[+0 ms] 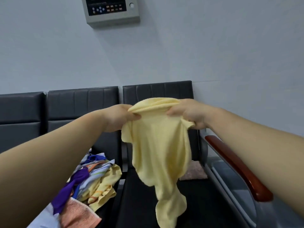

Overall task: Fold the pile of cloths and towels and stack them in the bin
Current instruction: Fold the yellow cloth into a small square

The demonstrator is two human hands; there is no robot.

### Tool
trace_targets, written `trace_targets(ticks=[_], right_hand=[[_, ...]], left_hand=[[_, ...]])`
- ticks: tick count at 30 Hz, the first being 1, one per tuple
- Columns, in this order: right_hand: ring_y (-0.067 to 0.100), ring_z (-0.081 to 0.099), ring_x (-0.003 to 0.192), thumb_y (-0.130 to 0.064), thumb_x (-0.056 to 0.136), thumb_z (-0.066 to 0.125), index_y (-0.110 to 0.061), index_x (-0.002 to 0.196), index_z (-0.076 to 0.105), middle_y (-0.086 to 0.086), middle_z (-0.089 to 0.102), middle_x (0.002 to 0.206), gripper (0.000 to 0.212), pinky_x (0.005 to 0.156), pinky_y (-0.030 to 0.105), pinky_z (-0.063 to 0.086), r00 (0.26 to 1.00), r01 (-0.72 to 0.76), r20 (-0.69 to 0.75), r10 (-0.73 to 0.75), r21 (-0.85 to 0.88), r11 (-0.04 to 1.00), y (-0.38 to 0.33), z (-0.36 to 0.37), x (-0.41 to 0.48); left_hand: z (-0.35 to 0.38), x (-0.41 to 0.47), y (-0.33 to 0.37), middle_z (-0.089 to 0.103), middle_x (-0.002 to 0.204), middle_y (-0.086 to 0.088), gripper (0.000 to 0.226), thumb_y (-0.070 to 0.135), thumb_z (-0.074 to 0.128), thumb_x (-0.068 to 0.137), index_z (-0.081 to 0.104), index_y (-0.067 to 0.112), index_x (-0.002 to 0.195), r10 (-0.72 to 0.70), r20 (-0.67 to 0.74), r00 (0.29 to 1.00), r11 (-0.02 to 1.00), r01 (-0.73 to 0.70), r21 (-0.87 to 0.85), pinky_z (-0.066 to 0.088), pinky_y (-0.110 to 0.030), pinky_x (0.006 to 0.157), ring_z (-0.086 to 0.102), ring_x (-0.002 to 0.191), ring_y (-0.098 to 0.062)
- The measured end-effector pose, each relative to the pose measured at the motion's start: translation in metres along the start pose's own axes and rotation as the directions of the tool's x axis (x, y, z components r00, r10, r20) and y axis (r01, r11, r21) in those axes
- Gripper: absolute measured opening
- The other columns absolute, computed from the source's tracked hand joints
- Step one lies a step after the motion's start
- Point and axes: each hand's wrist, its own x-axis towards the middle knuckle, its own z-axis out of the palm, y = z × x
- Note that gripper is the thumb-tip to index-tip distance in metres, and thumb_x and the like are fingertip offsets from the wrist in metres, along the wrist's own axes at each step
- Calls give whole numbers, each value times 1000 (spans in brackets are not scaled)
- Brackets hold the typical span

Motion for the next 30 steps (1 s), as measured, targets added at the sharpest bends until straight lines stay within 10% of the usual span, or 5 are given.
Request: trace_targets(ticks=[4, 10, 17, 23, 30], right_hand=[[23, 77, 96, -26, 80, 89, -22, 106, 77, -1, 80, 103, 29, 85, 39, 61, 997, -20, 49, 56, -545, 838, 15, 5, -1], [20, 48, 65, -33, 83, 72, -16, 70, 52, 0, 52, 72, 30, 60, 32, 40, 989, -97, -148, -17, -725, 682, 5, 5, 10], [24, 77, 100, -27, 89, 83, -15, 115, 75, 5, 80, 108, 30, 91, 42, 61, 998, -2, 52, 17, -270, 963, 10, 4, 0], [20, 69, 80, -39, 75, 86, -21, 85, 70, -4, 72, 86, 26, 75, 35, 58, 995, -99, -87, 46, -878, 469, 15, 10, 12], [26, 72, 92, -23, 90, 74, -6, 111, 71, 10, 74, 102, 28, 85, 42, 59, 994, -77, -96, 49, -321, 944, 16, 3, 12]], left_hand=[[4, -4, 8, 74, 118, -13, 24, 15, 63, 99, 70, 14, 122, 84, -40, 996, 965, -91, -245, 60, -47, 90, 73, 108, -30], [17, -11, 7, 76, 91, 8, 29, 45, 87, 72, 73, 28, 91, -61, 51, 997, 728, 9, 686, 59, -40, 87, 72, 88, -15], [1, -2, -8, 75, 117, -14, 22, 15, 63, 100, 69, 9, 120, 19, -73, 997, 946, -42, -322, 59, -45, 84, 74, 101, -28], [18, -8, 5, 78, 102, -4, 23, 23, 76, 90, 74, 15, 112, 112, -11, 994, 987, -113, -117, 60, -37, 77, 75, 92, -21], [15, -6, -14, 79, 97, 1, 17, 28, 82, 84, 76, 22, 99, -81, 20, 997, 939, 69, 337, 59, -40, 89, 75, 93, -21]])
